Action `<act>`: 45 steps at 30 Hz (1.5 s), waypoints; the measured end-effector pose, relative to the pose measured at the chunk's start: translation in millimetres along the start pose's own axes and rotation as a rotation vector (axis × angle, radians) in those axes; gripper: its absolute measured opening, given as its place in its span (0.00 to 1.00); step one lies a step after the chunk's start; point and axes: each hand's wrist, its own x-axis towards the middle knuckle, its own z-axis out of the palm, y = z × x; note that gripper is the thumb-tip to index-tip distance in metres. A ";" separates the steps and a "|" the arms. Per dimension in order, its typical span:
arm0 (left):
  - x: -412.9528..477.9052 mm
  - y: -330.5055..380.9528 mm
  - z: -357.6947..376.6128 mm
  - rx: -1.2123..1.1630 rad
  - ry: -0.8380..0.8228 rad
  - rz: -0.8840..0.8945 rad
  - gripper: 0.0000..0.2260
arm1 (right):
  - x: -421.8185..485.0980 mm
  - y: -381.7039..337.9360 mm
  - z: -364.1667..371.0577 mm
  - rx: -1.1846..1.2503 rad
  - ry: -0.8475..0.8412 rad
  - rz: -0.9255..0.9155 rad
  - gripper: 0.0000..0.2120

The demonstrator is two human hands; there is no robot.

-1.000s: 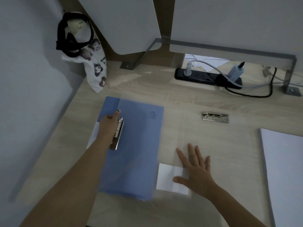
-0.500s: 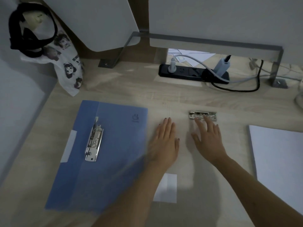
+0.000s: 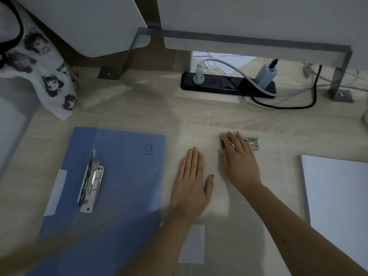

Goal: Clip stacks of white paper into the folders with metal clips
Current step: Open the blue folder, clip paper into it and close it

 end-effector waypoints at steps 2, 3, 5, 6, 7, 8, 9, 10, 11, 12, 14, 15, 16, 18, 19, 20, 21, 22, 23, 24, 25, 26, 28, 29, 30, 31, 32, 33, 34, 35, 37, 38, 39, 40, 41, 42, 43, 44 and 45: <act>0.6 0.4 0.6 0.011 0.005 -0.007 0.28 | 1.1 1.1 1.8 0.014 0.026 -0.005 0.25; 0.8 0.4 0.4 0.014 0.001 -0.007 0.28 | 0.0 3.0 3.0 0.011 0.031 -0.011 0.24; 1.7 0.1 0.6 0.011 0.001 -0.007 0.28 | -1.3 6.9 4.3 0.012 0.041 -0.030 0.23; 1.9 0.2 0.5 0.011 -0.002 -0.012 0.28 | -1.5 7.9 4.4 0.029 0.055 -0.045 0.22; 2.0 0.4 0.2 0.010 -0.004 -0.015 0.29 | -0.9 8.7 3.6 0.064 0.069 -0.051 0.21; 1.6 0.7 -0.2 0.004 -0.007 -0.015 0.29 | 0.0 8.2 0.0 0.122 0.086 -0.041 0.19; 1.2 0.8 -0.7 0.000 -0.009 -0.014 0.29 | 1.8 6.6 -6.0 0.202 0.112 -0.003 0.17; 0.7 0.7 -0.9 0.000 -0.007 -0.012 0.29 | 4.2 5.3 -13.2 0.281 0.149 0.050 0.14; 0.7 0.7 -0.6 0.002 -0.003 -0.012 0.29 | 6.6 4.8 -19.6 0.342 0.190 0.103 0.12; 1.0 0.6 -0.6 0.003 0.000 -0.011 0.28 | 9.0 5.5 -25.0 0.382 0.224 0.150 0.10; 0.8 0.6 -0.7 -0.003 0.006 -0.008 0.28 | 12.2 9.7 -31.9 0.454 0.274 0.235 0.06; 0.5 0.5 -0.5 -0.004 0.009 -0.006 0.28 | 13.9 13.7 -33.2 0.505 0.306 0.283 0.06; 0.4 0.5 -0.4 -0.004 0.008 -0.004 0.28 | 15.0 17.7 -34.0 0.566 0.345 0.338 0.05; 0.1 0.3 -0.2 -0.005 -0.004 -0.003 0.28 | 15.9 28.9 -34.2 0.640 0.414 0.444 0.05; -0.2 -0.1 -0.1 -0.006 -0.007 -0.005 0.28 | 16.2 35.8 -33.5 0.628 0.432 0.484 0.05; -0.6 -0.1 0.2 -0.005 -0.005 -0.003 0.28 | 15.2 43.7 -32.8 0.602 0.430 0.516 0.06; -0.3 -0.7 0.2 -0.003 0.000 0.000 0.28 | 14.7 50.6 -31.8 0.581 0.422 0.547 0.06; -0.2 -0.5 0.8 -0.003 0.005 0.005 0.28 | 13.1 56.5 -31.9 0.572 0.410 0.577 0.06; 0.5 -1.1 0.8 -0.001 0.003 0.007 0.28 | 11.9 60.7 -32.3 0.575 0.399 0.599 0.07; 0.9 -0.7 0.6 0.003 0.007 0.010 0.28 | 8.8 63.6 -34.6 0.581 0.390 0.608 0.08; 1.3 0.4 -0.2 0.001 0.003 0.010 0.28 | 4.6 66.6 -37.6 0.589 0.383 0.602 0.09; 2.2 -2.0 -0.7 -0.003 0.003 0.009 0.28 | 0.6 66.8 -40.6 0.603 0.376 0.589 0.09; 1.4 -2.7 -1.6 -0.012 -0.008 0.006 0.28 | -13.8 72.3 -50.2 0.637 0.352 0.569 0.10; 1.2 -1.7 -1.5 -0.007 -0.017 0.004 0.28 | -24.6 78.5 -56.9 0.647 0.328 0.568 0.10; 1.9 -3.4 -1.2 0.008 -0.026 0.003 0.28 | -36.4 84.0 -62.1 0.652 0.295 0.567 0.11; 2.7 -1.6 -0.8 0.016 -0.039 -0.004 0.28 | -51.7 92.9 -68.5 0.648 0.259 0.562 0.11; 3.5 -2.5 -0.2 0.009 -0.045 -0.020 0.28 | -67.4 100.0 -72.7 0.639 0.220 0.554 0.11; 3.5 0.6 -0.4 -0.027 -0.032 -0.045 0.28 | -85.8 109.3 -79.5 0.632 0.189 0.549 0.11; 2.9 7.5 -3.7 -0.086 -0.006 -0.070 0.29 | -103.9 118.5 -85.8 0.624 0.164 0.548 0.12; 0.9 15.3 -8.2 -0.162 0.022 -0.104 0.31 | -120.2 126.2 -89.4 0.620 0.147 0.550 0.12; -7.3 44.0 -22.3 -0.379 0.013 -0.186 0.32 | -145.9 138.7 -93.3 0.601 0.133 0.564 0.12; -14.1 65.2 -29.5 -0.506 0.008 -0.228 0.31 | -156.6 144.0 -95.1 0.590 0.128 0.567 0.12; -20.4 87.5 -36.1 -0.638 0.002 -0.261 0.30 | -163.7 148.0 -94.3 0.578 0.123 0.560 0.12; -27.1 113.5 -41.8 -0.769 -0.028 -0.284 0.27 | -170.7 152.1 -94.2 0.564 0.125 0.548 0.12; -33.1 138.7 -45.6 -0.889 -0.087 -0.298 0.23 | -176.3 155.6 -93.1 0.548 0.123 0.532 0.12; -38.5 160.8 -48.2 -0.987 -0.171 -0.305 0.20 | -180.1 157.1 -90.9 0.534 0.115 0.516 0.13; -43.2 181.2 -46.4 -1.054 -0.264 -0.314 0.17 | -183.7 159.3 -87.8 0.521 0.103 0.504 0.13; -46.6 198.2 -45.0 -1.105 -0.356 -0.325 0.17 | -185.6 160.8 -83.9 0.509 0.093 0.495 0.14; -49.1 211.2 -40.2 -1.144 -0.430 -0.350 0.19 | -186.7 162.3 -79.6 0.497 0.082 0.491 0.14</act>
